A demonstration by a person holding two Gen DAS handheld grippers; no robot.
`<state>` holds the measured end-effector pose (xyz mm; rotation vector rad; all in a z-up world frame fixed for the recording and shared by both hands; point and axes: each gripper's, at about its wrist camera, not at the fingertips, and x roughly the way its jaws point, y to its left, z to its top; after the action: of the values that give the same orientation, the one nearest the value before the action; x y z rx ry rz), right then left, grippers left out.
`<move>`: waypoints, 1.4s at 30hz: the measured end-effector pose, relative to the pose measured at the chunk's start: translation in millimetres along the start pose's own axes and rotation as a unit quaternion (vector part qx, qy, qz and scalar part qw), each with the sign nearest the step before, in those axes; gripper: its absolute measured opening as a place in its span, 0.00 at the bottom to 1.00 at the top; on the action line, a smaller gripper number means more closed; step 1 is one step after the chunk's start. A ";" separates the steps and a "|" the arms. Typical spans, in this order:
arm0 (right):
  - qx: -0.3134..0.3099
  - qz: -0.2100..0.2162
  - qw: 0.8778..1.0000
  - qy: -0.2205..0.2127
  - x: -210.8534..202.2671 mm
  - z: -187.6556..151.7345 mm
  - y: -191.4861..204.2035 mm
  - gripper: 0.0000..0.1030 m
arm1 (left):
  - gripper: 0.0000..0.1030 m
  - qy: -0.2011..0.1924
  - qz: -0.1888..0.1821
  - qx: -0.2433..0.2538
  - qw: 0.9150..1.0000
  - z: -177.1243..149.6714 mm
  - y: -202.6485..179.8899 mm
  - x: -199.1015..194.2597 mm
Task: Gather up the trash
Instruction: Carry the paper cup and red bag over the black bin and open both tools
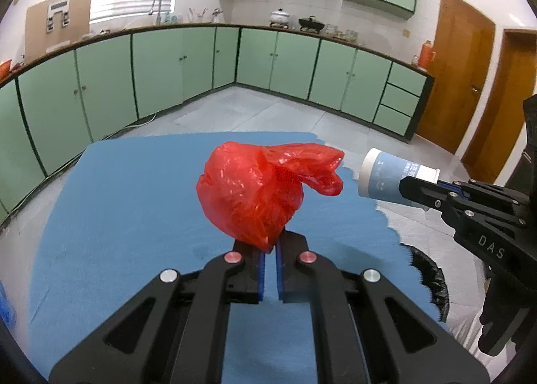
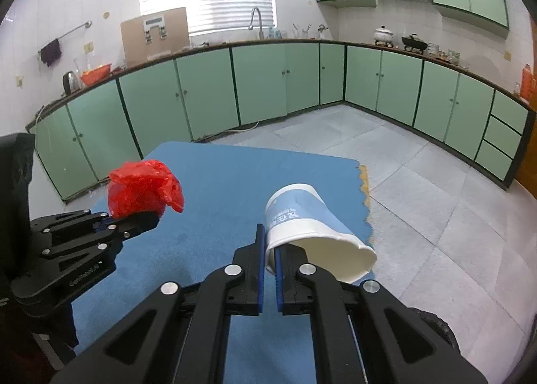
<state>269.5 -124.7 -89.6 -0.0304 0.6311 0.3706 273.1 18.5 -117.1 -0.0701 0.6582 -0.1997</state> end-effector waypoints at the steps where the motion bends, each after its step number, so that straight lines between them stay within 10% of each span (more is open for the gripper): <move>1: 0.002 -0.003 1.000 -0.003 -6.2 -2.0 -2.0 0.05 | 0.03 -0.002 -0.003 0.003 1.000 -0.7 -3.4 -2.8; 26: 0.105 -0.162 0.981 -0.015 -139.1 -98.7 -139.4 0.05 | 0.03 0.014 -0.175 0.108 0.979 -46.2 -220.4 20.2; 42: 0.193 -0.152 0.967 0.069 -93.7 -170.5 -224.7 0.07 | 0.18 0.139 -0.203 0.152 0.957 -90.7 -282.3 115.0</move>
<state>180.5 -389.1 -192.0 0.2201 0.8150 -0.0561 260.5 -281.6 -221.6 0.1230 0.8830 -0.7162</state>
